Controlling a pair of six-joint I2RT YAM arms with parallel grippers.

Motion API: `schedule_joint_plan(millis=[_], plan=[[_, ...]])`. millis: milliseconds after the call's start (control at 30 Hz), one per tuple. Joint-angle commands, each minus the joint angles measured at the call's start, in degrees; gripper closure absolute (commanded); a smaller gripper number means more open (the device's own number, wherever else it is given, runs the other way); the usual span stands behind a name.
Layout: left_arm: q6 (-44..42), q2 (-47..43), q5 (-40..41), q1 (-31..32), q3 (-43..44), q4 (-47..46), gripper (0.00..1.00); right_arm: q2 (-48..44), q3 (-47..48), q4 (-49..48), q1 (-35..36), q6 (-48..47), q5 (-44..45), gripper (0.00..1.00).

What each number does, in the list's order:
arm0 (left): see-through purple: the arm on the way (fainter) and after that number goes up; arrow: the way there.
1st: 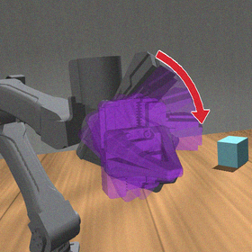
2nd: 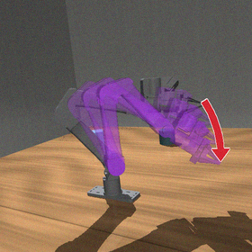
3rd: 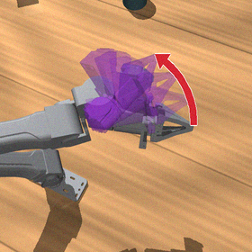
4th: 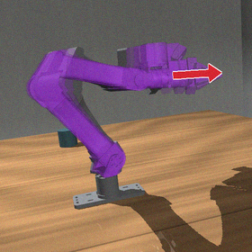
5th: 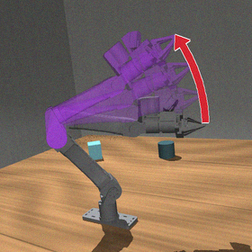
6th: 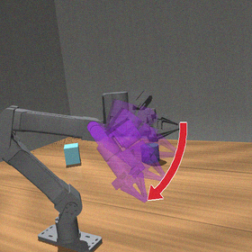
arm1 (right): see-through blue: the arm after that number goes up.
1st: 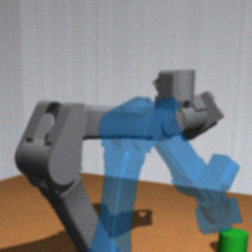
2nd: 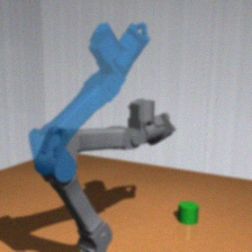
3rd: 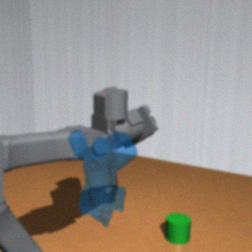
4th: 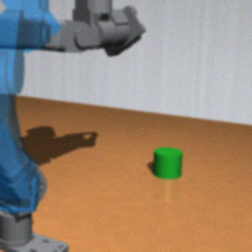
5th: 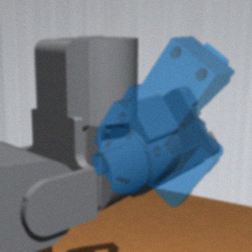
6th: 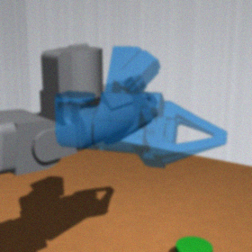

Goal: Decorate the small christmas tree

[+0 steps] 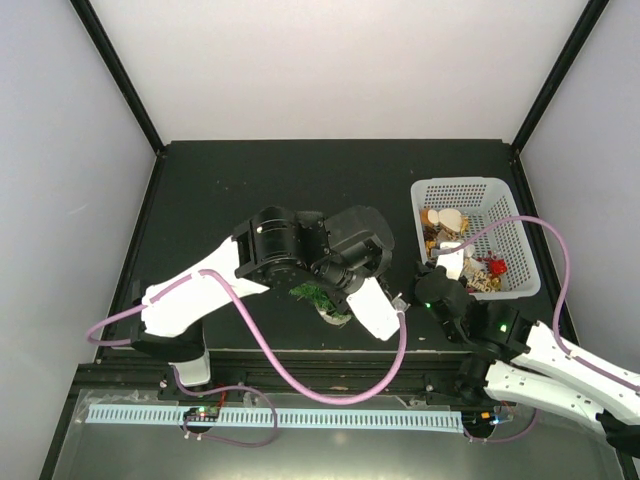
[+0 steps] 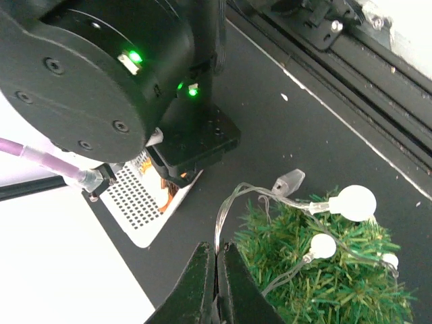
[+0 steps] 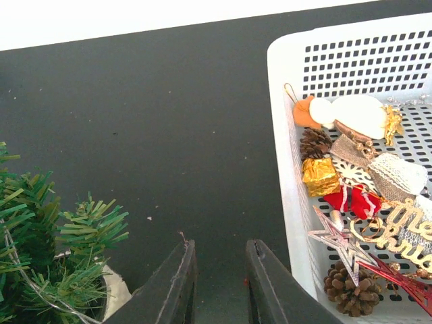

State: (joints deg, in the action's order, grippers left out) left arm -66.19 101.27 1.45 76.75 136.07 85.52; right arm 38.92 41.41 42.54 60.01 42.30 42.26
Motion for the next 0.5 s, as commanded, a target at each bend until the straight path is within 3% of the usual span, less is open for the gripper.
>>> schedule_joint_plan(millis=[0, 133, 333, 467], plan=[[-2.54, -1.56, 6.62, 1.68, 1.28, 3.28, 0.98, -0.45, -0.77, -1.57, -0.37, 0.5, 0.15, 0.76], [-3.45, -1.77, 11.38, 3.1, 1.12, 0.77, 0.99, -0.38, -1.53, -2.56, -0.41, 0.5, -0.55, 0.76], [-5.85, -2.89, 18.69, 4.77, -4.18, -11.28, 0.98, -0.49, -2.01, -2.98, -0.5, 0.5, -1.01, 0.76], [-7.47, -3.02, 19.51, 5.33, -5.33, -17.46, 0.98, -1.01, -2.5, -2.86, -0.66, 0.39, -1.07, 0.76]])
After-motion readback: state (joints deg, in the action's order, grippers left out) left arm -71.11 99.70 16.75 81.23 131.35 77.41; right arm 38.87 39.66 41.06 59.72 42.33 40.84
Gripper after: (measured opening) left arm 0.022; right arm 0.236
